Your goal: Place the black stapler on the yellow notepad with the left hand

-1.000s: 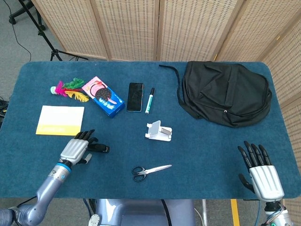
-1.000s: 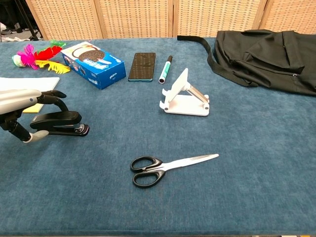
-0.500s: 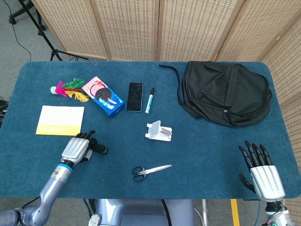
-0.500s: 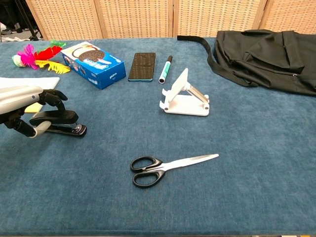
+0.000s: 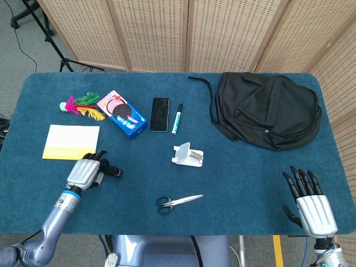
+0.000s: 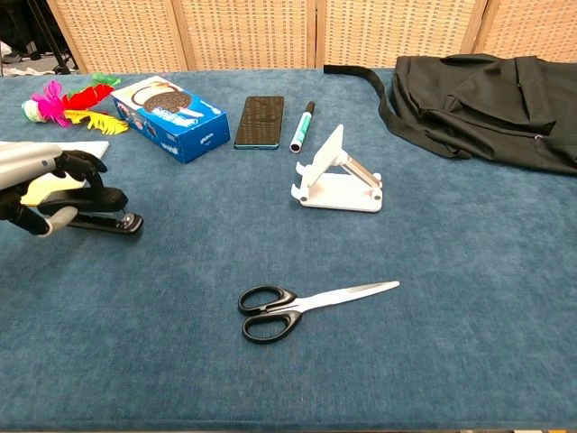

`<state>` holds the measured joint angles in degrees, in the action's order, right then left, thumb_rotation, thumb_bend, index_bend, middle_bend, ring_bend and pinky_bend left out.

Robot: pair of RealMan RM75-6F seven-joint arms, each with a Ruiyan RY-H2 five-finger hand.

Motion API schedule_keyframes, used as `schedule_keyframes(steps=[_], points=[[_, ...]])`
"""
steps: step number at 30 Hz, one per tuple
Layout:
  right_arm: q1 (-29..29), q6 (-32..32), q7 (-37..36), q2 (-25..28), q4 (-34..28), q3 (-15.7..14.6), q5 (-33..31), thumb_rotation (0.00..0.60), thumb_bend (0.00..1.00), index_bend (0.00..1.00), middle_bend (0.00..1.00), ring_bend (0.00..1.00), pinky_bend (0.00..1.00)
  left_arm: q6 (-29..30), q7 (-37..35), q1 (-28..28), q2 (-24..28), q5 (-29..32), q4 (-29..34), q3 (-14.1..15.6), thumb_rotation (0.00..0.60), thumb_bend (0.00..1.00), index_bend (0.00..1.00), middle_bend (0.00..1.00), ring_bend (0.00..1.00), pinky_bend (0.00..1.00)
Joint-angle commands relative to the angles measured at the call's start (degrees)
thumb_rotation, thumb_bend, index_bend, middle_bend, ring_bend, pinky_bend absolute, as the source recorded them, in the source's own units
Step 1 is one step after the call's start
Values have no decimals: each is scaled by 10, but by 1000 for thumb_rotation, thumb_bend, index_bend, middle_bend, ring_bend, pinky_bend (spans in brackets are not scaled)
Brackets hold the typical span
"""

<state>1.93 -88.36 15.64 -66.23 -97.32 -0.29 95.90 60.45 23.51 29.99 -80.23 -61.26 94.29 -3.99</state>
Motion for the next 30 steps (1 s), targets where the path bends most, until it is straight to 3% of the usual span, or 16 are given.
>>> schedule_keyframes(steps=[1,8,18,30], points=[[0,0,0,0,-1,0,0,600,336,67,0,0,25,6,8,3,7,-3,-7,-5,600,580,470,187,199,190],[0,0,1,1,-2,-1,1,600,334,67,0,0,25,10,-2,8,17,-4,-36,-20,600,584,471,187,199,190],[0,2,5,-1,-3,0,0,600,336,67,0,0,23,-11,-42,15,30,-4,-132,-34,600,586,473,187,199,190],[1,10,18,-6,-1,-2,-3,600,334,67,0,0,22,-43,-104,11,-4,-10,-258,-31,600,587,475,187,200,190]])
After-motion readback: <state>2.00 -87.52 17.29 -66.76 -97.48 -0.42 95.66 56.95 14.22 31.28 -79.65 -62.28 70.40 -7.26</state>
